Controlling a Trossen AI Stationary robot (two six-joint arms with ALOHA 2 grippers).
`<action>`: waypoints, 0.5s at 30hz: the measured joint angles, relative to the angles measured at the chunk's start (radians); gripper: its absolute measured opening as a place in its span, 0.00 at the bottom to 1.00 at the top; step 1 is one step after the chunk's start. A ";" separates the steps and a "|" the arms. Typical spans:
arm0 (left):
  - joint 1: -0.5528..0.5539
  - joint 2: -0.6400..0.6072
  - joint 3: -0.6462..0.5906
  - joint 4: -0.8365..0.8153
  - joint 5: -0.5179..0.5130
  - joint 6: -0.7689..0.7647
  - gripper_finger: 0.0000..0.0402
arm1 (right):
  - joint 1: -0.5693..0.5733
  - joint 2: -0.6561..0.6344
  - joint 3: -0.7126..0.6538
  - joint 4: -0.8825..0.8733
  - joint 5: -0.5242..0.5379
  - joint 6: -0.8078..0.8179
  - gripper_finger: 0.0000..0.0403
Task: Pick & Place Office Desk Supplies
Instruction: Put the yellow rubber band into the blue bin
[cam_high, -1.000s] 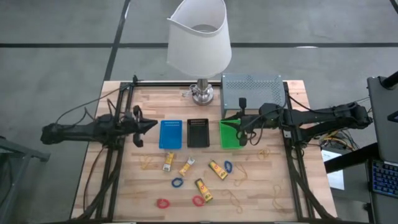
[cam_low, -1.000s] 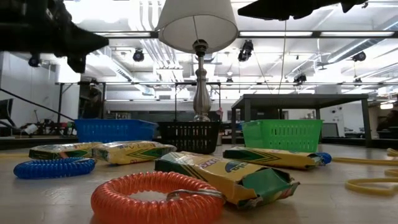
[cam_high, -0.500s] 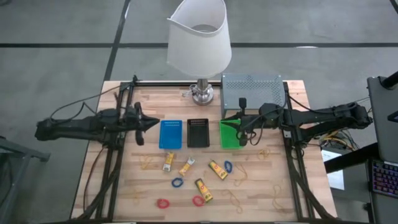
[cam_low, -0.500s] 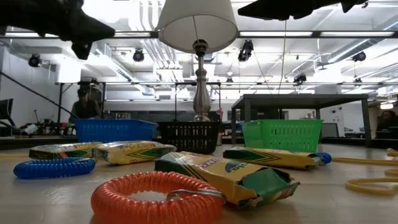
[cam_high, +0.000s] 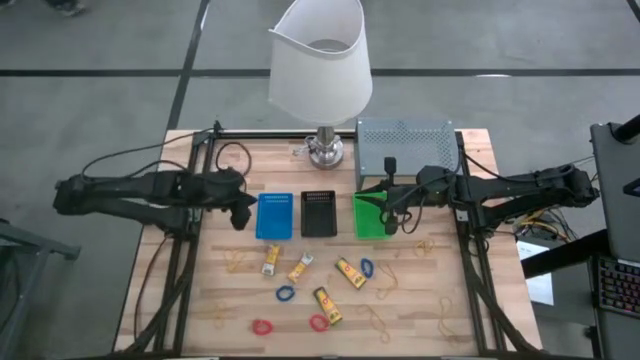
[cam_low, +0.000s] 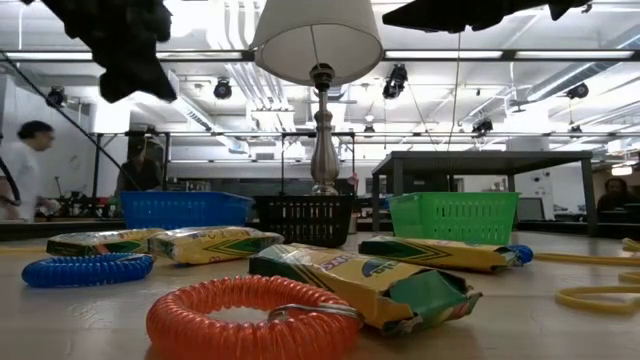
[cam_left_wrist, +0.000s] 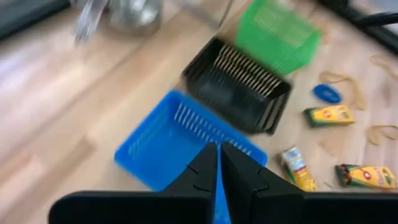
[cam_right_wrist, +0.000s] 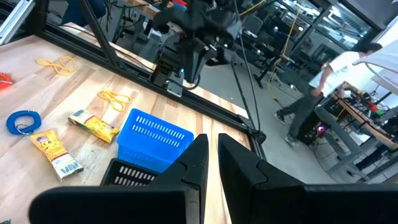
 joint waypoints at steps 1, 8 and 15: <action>0.000 0.021 0.015 -0.038 0.000 -0.042 0.07 | 0.000 0.000 0.000 0.000 0.000 0.000 0.08; -0.001 0.159 0.087 -0.230 0.128 -0.323 0.07 | 0.000 0.000 0.000 0.000 0.000 0.000 0.08; -0.032 0.252 0.059 -0.345 0.241 -0.476 0.11 | 0.000 0.000 0.000 0.000 0.000 0.000 0.08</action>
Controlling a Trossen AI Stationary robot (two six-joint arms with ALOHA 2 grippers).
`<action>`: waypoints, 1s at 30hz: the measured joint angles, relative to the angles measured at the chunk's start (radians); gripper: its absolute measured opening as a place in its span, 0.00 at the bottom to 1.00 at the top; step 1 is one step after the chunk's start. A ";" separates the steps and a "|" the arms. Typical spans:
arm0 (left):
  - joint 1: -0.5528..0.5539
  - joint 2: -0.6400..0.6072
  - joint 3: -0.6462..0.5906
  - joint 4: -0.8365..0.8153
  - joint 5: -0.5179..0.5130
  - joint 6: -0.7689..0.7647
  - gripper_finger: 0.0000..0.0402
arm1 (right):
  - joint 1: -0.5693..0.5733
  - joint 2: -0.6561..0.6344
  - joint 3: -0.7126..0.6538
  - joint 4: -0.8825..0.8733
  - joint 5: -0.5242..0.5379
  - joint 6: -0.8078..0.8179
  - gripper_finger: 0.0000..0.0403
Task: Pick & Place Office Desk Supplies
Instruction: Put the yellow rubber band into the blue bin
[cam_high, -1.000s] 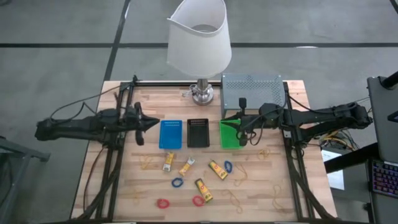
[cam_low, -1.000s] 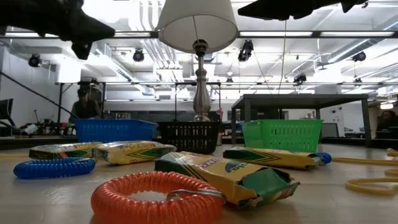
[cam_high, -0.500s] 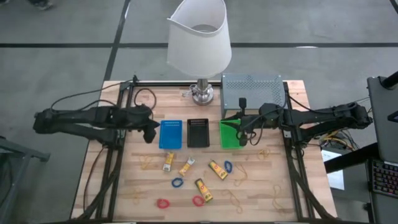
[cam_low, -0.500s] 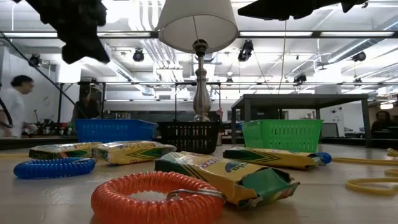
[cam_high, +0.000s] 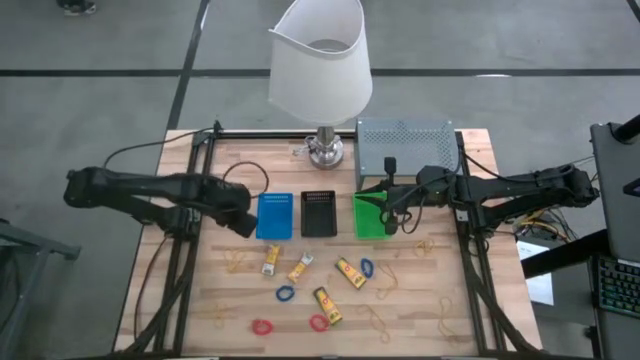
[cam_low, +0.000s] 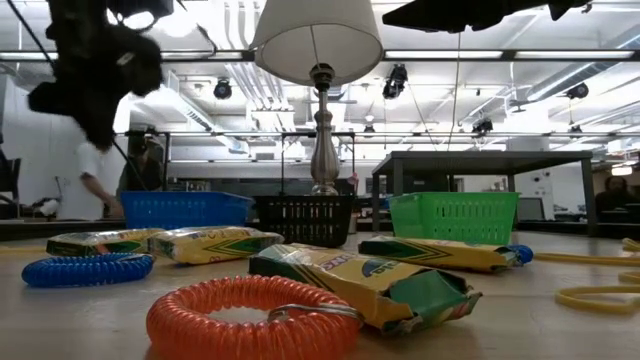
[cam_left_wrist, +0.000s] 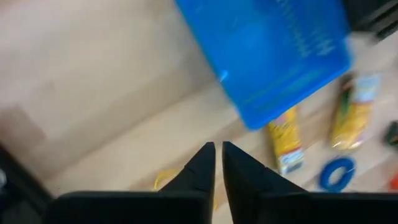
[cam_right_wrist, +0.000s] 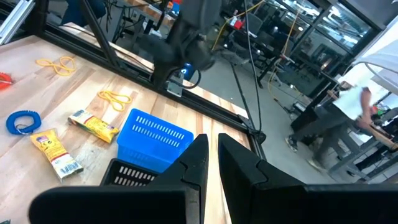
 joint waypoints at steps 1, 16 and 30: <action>-0.008 0.011 -0.010 -0.002 0.017 -0.017 0.13 | 0.000 0.000 0.000 0.000 0.000 0.000 0.08; -0.054 0.109 -0.076 0.078 0.048 0.003 0.50 | 0.000 0.000 0.000 0.000 0.000 0.000 0.08; -0.226 0.263 -0.076 0.158 0.145 0.072 0.51 | 0.000 0.000 0.000 0.000 0.000 0.000 0.08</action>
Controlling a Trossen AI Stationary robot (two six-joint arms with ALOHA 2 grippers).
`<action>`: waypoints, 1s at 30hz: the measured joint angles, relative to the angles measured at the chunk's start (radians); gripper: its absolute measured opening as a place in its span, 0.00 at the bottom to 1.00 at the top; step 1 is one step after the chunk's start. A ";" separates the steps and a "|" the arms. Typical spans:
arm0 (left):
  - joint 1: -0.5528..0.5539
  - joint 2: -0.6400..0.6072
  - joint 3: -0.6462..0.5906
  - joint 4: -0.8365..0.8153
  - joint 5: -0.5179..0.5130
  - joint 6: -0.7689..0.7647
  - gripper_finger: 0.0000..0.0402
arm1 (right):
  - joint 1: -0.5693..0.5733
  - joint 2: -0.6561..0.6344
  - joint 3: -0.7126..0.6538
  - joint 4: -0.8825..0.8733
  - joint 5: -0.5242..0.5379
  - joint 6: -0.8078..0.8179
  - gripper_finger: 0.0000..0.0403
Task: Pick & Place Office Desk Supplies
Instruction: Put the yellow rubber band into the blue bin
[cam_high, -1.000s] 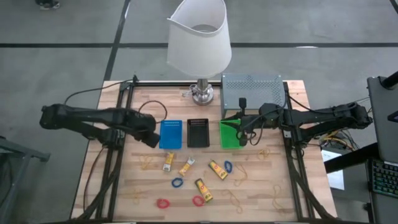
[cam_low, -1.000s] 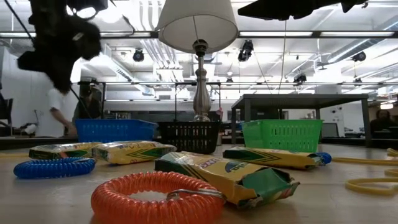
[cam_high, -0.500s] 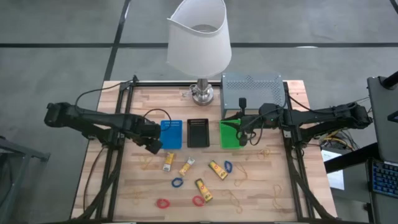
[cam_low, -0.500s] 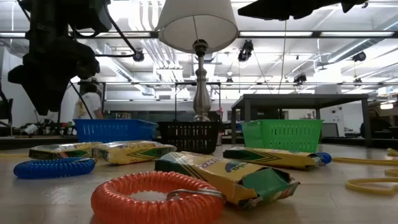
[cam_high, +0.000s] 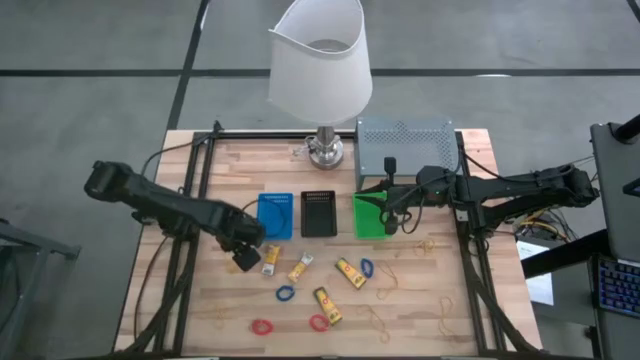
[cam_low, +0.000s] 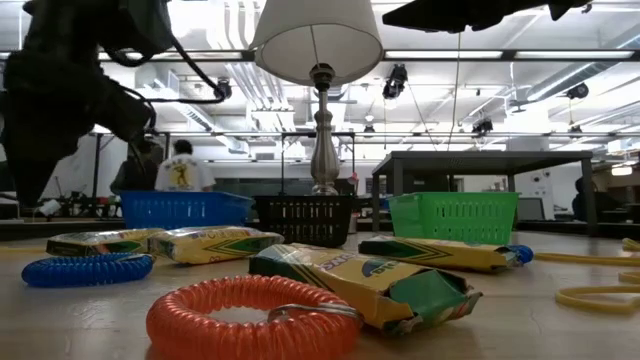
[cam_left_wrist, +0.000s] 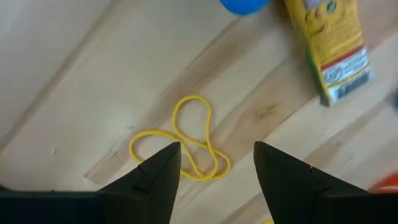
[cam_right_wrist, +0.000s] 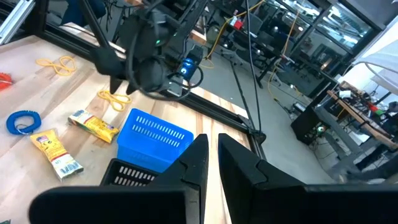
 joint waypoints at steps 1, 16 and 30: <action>-0.005 0.013 0.000 0.000 0.002 0.000 0.51 | 0.000 0.000 0.000 0.000 0.000 0.000 0.08; -0.011 0.165 -0.001 0.060 0.041 0.045 0.46 | 0.000 0.000 0.000 0.000 0.000 0.000 0.08; -0.010 0.239 0.001 0.073 0.046 0.045 0.44 | 0.000 0.000 0.000 0.000 0.000 0.000 0.08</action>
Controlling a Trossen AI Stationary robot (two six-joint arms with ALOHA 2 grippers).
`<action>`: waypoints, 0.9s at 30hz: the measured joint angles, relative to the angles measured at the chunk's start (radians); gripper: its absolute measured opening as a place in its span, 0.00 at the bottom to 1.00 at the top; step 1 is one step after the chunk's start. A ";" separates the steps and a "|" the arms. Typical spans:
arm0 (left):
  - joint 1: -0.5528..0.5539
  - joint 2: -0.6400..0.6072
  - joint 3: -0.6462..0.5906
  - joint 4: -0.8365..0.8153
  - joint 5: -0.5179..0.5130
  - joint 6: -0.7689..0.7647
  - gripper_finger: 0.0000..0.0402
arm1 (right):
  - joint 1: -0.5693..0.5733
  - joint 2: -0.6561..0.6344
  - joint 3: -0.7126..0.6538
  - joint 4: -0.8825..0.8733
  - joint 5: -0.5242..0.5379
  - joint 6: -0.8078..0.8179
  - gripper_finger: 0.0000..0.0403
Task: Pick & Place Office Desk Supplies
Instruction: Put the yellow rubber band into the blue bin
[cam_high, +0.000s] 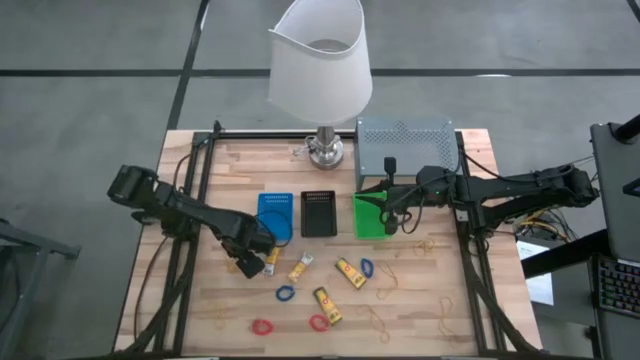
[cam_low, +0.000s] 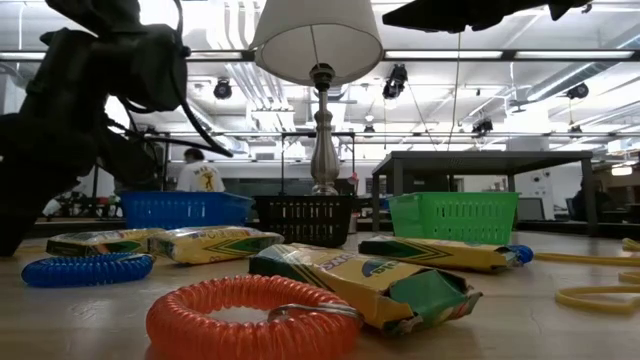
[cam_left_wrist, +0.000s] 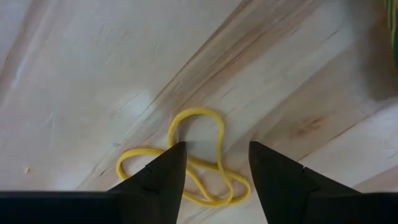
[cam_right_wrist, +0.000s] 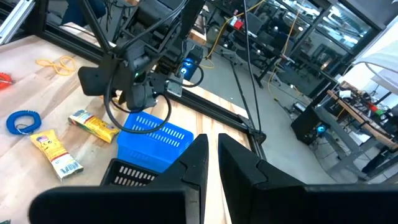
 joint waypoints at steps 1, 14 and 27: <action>0.000 0.000 0.000 0.000 0.000 0.000 0.44 | 0.000 0.000 0.000 0.000 0.000 0.000 0.08; 0.000 0.001 0.000 0.001 -0.005 0.000 0.25 | 0.000 0.000 0.000 0.000 0.000 0.000 0.08; 0.000 0.001 -0.001 0.016 -0.008 0.013 0.01 | 0.000 0.000 0.000 0.000 0.000 0.000 0.08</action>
